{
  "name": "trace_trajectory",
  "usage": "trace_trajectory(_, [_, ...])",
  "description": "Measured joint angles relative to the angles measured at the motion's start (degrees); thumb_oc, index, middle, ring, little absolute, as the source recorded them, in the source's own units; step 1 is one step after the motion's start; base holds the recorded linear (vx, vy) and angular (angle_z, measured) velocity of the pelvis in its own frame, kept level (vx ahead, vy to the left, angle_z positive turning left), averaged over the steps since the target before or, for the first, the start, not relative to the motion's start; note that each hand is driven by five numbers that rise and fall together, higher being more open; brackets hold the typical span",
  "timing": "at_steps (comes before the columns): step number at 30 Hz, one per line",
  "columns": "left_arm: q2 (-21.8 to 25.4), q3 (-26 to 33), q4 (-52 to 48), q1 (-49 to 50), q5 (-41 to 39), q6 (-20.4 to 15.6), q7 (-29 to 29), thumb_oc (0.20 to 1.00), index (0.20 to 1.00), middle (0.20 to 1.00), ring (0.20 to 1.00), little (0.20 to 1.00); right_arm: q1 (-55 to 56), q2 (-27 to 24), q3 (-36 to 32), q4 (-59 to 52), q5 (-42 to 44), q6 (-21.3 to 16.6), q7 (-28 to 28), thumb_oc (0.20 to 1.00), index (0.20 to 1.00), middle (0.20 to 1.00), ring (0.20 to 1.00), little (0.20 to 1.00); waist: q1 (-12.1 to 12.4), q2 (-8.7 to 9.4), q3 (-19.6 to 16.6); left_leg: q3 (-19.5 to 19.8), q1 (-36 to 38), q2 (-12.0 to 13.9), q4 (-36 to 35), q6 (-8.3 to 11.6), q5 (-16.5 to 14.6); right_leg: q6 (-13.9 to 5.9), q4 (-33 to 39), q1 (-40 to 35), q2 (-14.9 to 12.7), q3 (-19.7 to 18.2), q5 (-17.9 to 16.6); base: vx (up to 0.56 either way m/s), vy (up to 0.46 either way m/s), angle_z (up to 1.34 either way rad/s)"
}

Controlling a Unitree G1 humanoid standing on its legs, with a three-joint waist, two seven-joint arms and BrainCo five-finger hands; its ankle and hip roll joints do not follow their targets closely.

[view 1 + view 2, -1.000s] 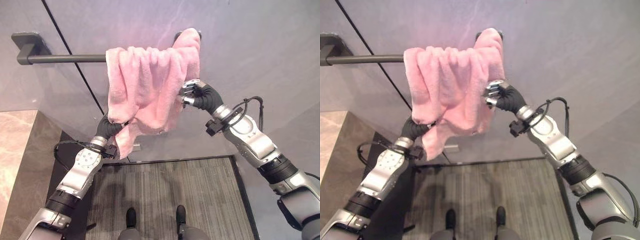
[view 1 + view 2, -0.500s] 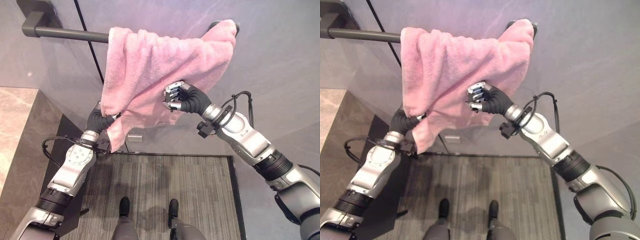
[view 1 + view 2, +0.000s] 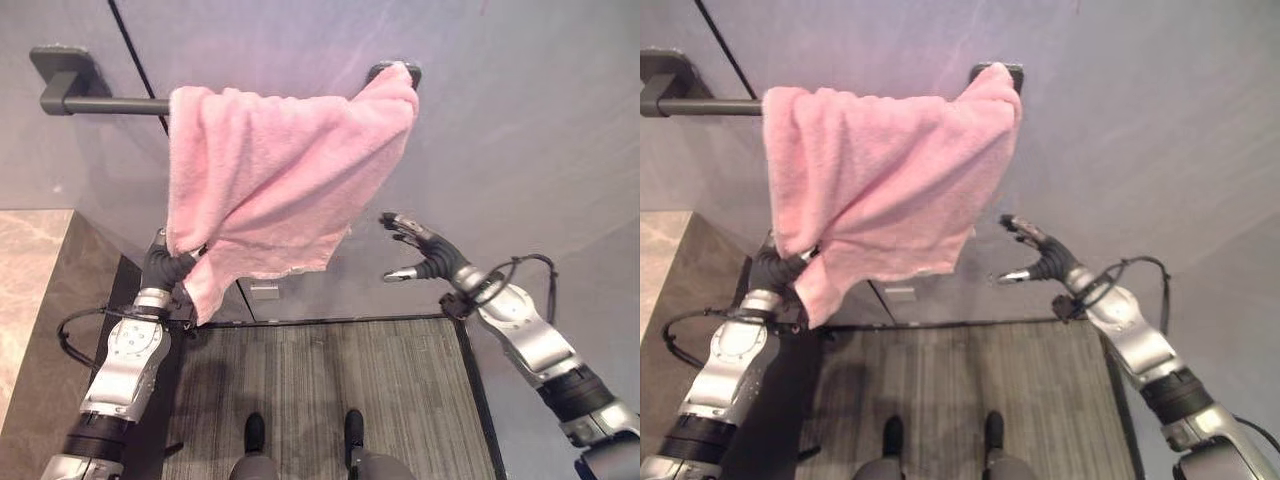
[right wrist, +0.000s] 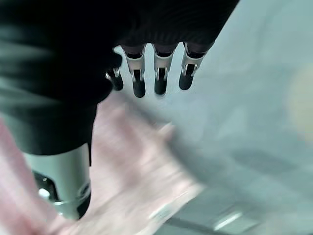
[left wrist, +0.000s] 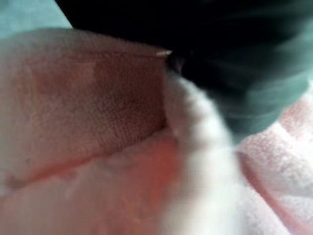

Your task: Put brush and paste in cup on sink, flatten towel.

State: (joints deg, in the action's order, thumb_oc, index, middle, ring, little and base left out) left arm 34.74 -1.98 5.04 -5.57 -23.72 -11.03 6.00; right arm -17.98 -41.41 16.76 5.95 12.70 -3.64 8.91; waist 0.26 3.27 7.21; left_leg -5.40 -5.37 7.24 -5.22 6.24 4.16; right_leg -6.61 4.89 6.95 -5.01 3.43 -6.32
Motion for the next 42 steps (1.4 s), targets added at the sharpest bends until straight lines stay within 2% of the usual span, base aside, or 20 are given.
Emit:
trace_trajectory(5, [-1.8,1.9,1.2,0.6,0.1,0.0,0.2,0.200,0.200,0.200,0.200,0.200,0.1,0.5,-1.9,2.5,-2.5,0.1,-1.9,1.000,1.000,1.000,1.000,1.000,-0.2,-1.01,-0.7,-0.1,0.2,0.2,0.0,-0.07,-0.1,-0.01,0.0,-0.2,0.2,-0.1,0.0,0.00,0.000,-0.01])
trace_trajectory(8, [-2.8,3.0,1.9,0.8,0.2,0.0,0.7,0.200,0.200,0.200,0.200,0.200,-0.8,2.8,-2.2,3.7,-2.8,0.1,-4.0,1.000,1.000,1.000,1.000,1.000,-0.1,-1.38,-1.8,-0.1,0.2,0.2,0.0,-0.11,-0.1,-0.03,0.0,-0.2,0.2,-0.1,0.0,0.00,0.000,0.00])
trace_trajectory(11, [-6.1,6.0,2.5,0.8,0.1,-0.3,3.0,0.200,0.200,0.200,0.200,0.200,-0.9,5.6,-2.1,3.7,-2.9,0.0,-5.5,1.000,1.000,1.000,1.000,1.000,0.0,-1.26,-2.7,0.0,0.1,0.3,0.0,-0.08,-0.1,0.01,0.0,-0.1,0.3,0.0,0.0,0.00,0.000,0.00])
trace_trajectory(15, [-6.5,6.0,2.8,0.8,-1.1,-1.0,5.0,0.200,0.200,0.200,0.200,0.200,-2.7,7.0,-2.0,5.3,-2.8,-0.1,-7.8,1.000,1.000,1.000,1.000,1.000,0.5,-0.86,-3.2,0.4,-0.6,0.2,0.0,-0.02,0.0,0.00,0.0,0.3,0.2,0.2,0.0,-0.02,0.003,0.05])
trace_trajectory(18, [-5.9,4.7,3.0,0.2,-1.1,-1.1,5.0,0.200,0.200,0.200,0.200,0.200,-13.1,7.5,1.5,13.5,-2.7,-0.3,-10.4,1.000,1.000,1.000,1.000,1.000,1.5,-0.54,-3.4,0.5,-1.9,0.1,0.0,0.08,0.2,0.09,0.0,1.6,0.2,0.4,-0.3,-0.07,0.018,0.01])
trace_trajectory(21, [-5.5,3.1,3.0,-1.3,-1.2,-1.4,5.1,0.200,0.200,0.200,0.200,0.200,-24.7,4.6,4.5,22.4,-2.8,-0.2,-12.9,1.000,1.000,1.000,1.000,1.000,2.9,-0.46,-3.4,0.5,-4.0,0.1,0.0,0.07,0.9,0.25,0.0,3.8,0.2,0.3,-0.9,-0.04,0.012,-0.02])
trace_trajectory(24, [-5.2,1.2,3.2,-3.0,-3.2,-1.6,5.0,0.200,0.200,0.200,0.200,0.200,-28.1,4.5,6.6,24.9,0.2,-1.1,-14.7,1.000,1.000,1.000,1.000,1.000,2.5,0.50,-2.0,0.4,-6.0,0.3,0.0,-0.04,1.4,0.23,0.0,5.9,0.2,0.2,-1.2,0.04,0.017,-0.02])
trace_trajectory(27, [-5.1,0.8,3.3,-3.4,-3.4,-1.6,5.0,0.200,0.200,0.200,0.200,0.200,-28.2,4.7,6.5,24.5,3.6,-1.1,-15.0,1.000,1.000,1.000,1.000,1.000,2.5,0.35,-1.6,0.9,-6.6,0.5,0.0,0.14,1.5,0.35,0.0,6.4,0.3,0.3,-1.1,0.02,0.004,0.03])
trace_trajectory(30, [-5.2,0.8,3.2,-3.5,-3.4,-1.6,5.0,0.200,0.200,0.200,0.200,0.200,-28.2,5.7,6.5,22.3,9.1,-1.2,-14.9,1.000,1.000,1.000,1.000,1.000,2.2,0.07,-0.9,0.5,-6.9,0.6,0.0,0.01,1.6,0.26,0.0,6.8,0.5,0.2,-1.4,0.02,0.003,-0.05])
trace_trajectory(32, [-5.2,0.7,3.3,-3.4,-3.4,-1.7,5.0,0.266,0.266,0.266,0.266,0.266,-28.1,6.4,6.5,21.0,11.5,-1.2,-14.4,1.000,1.000,1.000,1.000,1.000,2.2,-0.10,-0.4,0.4,-6.9,1.0,0.0,0.36,1.8,0.36,0.0,6.9,1.1,0.2,-1.3,0.03,0.004,-0.05])
trace_trajectory(33, [-5.4,0.4,3.3,-3.4,-3.5,-2.2,4.8,0.256,0.256,0.256,0.256,0.256,-28.2,7.1,6.7,19.9,14.2,-1.1,-13.6,1.000,1.000,1.000,1.000,1.000,2.3,-0.06,0.1,0.4,-7.0,1.2,0.0,0.30,1.7,0.43,0.0,6.9,1.0,0.2,-1.3,0.02,0.008,0.03])
trace_trajectory(35, [-5.6,-1.7,2.7,-4.1,-5.1,-2.7,3.8,0.263,0.263,0.263,0.263,0.263,-28.5,7.3,11.9,11.1,20.5,-1.0,-10.3,1.000,1.000,1.000,1.000,1.000,2.6,-0.33,0.6,1.2,-8.2,1.3,0.0,0.46,1.9,0.56,0.0,7.9,1.1,0.6,-1.4,0.01,0.002,0.14])
trace_trajectory(36, [-5.7,-2.9,2.7,-5.3,-5.1,-2.6,3.5,0.266,0.266,0.266,0.266,0.266,-29.5,8.5,15.3,9.4,23.0,-1.0,-7.4,1.000,1.000,1.000,1.000,1.000,3.3,-0.37,0.7,1.6,-8.5,1.2,0.0,0.84,2.2,0.72,0.0,7.9,1.1,0.9,-1.4,0.02,-0.001,0.19])
trace_trajectory(38, [-5.8,-3.3,2.5,-5.7,-5.1,-2.6,2.9,0.253,0.253,0.253,0.253,0.253,-30.5,8.6,18.4,8.0,25.2,-0.4,-5.3,1.000,1.000,1.000,1.000,1.000,4.0,-0.23,0.8,1.8,-8.6,0.9,0.0,0.84,2.2,0.89,0.0,7.7,1.1,1.4,-1.5,0.02,-0.006,0.14])
trace_trajectory(40, [-5.6,-3.2,1.6,-5.8,-5.1,-2.6,2.4,0.235,0.235,0.235,0.235,0.235,-32.2,7.8,20.1,7.6,27.5,0.1,-3.3,1.000,1.000,1.000,1.000,1.000,4.8,0.37,1.1,1.9,-8.4,0.6,0.0,0.79,2.1,0.90,0.0,7.4,0.7,1.5,-1.5,0.01,-0.005,0.09])
trace_trajectory(41, [-5.6,-3.2,1.0,-5.7,-5.1,-2.6,2.1,0.228,0.228,0.228,0.228,0.228,-34.3,6.6,21.8,6.5,28.8,0.2,-1.7,1.000,1.000,1.000,1.000,1.000,5.3,1.47,1.7,1.8,-7.4,0.4,0.0,0.74,2.1,0.59,0.0,6.4,0.5,1.5,-1.3,0.00,0.002,0.06])
trace_trajectory(42, [-5.6,-3.3,1.0,-5.8,-5.1,-2.5,2.0,0.219,0.219,0.219,0.219,0.219,-34.8,6.7,22.0,6.2,29.3,0.3,-1.3,1.000,1.000,1.000,1.000,1.000,5.3,1.69,1.8,1.8,-7.3,0.3,0.0,0.72,2.1,0.57,0.0,6.2,0.4,1.5,-1.2,0.00,0.009,0.04])
